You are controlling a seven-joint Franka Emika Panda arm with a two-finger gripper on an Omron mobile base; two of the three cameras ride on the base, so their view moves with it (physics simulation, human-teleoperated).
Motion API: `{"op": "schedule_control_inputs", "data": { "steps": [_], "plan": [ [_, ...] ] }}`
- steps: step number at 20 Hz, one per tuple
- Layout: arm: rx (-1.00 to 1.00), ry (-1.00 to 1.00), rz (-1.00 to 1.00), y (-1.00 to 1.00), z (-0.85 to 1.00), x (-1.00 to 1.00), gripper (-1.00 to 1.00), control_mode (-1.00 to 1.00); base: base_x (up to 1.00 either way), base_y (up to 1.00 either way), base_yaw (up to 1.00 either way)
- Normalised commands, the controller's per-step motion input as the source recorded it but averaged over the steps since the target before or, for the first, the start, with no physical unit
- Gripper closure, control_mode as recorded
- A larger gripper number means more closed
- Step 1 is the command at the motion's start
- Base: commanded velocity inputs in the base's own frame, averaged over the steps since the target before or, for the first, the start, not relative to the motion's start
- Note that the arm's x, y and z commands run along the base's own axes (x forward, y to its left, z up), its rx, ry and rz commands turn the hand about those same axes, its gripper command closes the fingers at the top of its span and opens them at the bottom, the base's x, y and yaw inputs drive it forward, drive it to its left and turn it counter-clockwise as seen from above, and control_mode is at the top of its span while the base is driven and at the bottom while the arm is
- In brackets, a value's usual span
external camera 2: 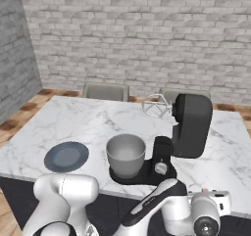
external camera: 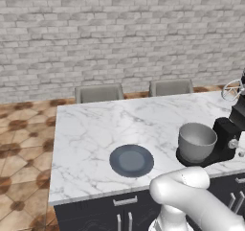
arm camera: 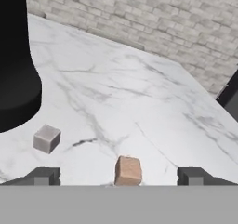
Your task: Add butter and sugar cubes to the stand mixer bowl and then turn on the stand mixer to begin making frosting.
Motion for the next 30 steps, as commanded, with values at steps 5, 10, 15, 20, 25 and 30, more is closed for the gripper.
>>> {"op": "schedule_control_inputs", "data": {
  "steps": [5, 10, 15, 20, 25, 30],
  "plan": [
    [0.0, 0.0, 0.02, -0.05, -0.23, 0.17, -1.0, -1.0, 0.0, 0.0, 0.0],
    [0.01, -0.01, 0.02, -0.12, -0.32, 0.05, -1.0, -1.0, 0.0, 0.0, 0.0],
    [0.01, -0.03, 0.03, -0.15, -0.26, 0.04, -1.0, -1.0, 0.0, 0.0, 0.0],
    [0.01, -0.01, 0.04, -0.12, -0.16, 0.06, -1.0, -1.0, 0.0, 0.0, 0.0],
    [0.04, 0.0, 0.02, -0.01, -0.15, 0.0, -1.0, -1.0, 0.0, 0.0, 0.0],
    [0.04, 0.0, 0.0, 0.0, -0.24, 0.0, -1.0, -1.0, 0.0, 0.0, 0.0]
  ]
}}
